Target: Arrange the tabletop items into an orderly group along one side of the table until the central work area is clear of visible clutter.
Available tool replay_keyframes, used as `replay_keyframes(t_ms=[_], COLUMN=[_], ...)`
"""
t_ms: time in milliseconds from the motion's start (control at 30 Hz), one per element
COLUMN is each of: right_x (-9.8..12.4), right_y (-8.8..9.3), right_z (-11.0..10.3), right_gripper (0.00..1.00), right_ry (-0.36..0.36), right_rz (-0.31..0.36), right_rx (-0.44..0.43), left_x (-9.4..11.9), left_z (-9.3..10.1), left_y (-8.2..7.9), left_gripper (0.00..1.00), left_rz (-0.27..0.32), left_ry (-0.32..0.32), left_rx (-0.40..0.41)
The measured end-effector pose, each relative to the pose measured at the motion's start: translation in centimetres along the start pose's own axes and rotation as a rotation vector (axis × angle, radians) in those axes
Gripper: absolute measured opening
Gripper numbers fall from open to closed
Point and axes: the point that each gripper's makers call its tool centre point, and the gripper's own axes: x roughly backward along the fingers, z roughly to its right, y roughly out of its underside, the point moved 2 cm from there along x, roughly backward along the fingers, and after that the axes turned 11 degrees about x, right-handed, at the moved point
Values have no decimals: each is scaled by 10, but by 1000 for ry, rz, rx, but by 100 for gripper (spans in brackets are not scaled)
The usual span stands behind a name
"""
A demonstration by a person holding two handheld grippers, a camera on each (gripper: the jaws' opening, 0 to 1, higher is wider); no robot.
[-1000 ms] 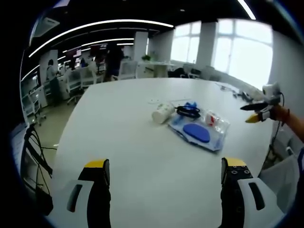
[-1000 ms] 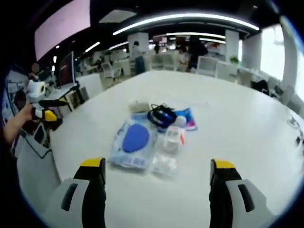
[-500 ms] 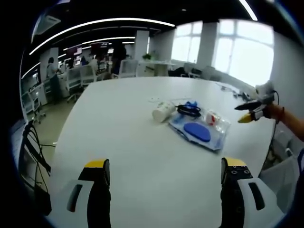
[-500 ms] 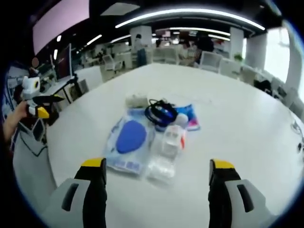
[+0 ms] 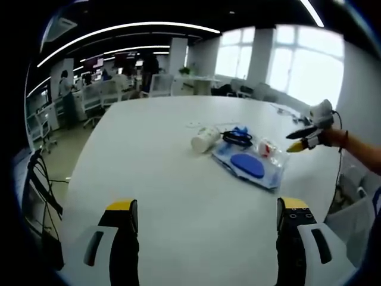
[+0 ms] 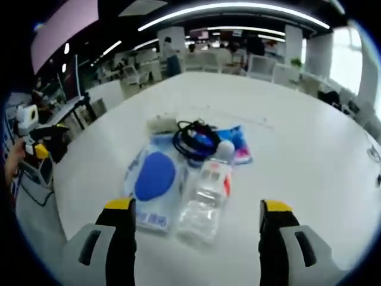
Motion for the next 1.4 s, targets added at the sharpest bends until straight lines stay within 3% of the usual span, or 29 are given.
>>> replay_keyframes(t_ms=[567,1400], right_x=[-32,-73], right_y=[-15,-13], right_z=[12,16], right_gripper=[77,61], right_ry=[10,38], right_rz=[-36,-210], right_rx=[-42,-93], left_x=[-4,-7], left_z=[-4,-8], left_y=[3,9], left_gripper=[95,95], left_rz=[-12,-31], left_ry=[-2,1], left_rx=[7,6])
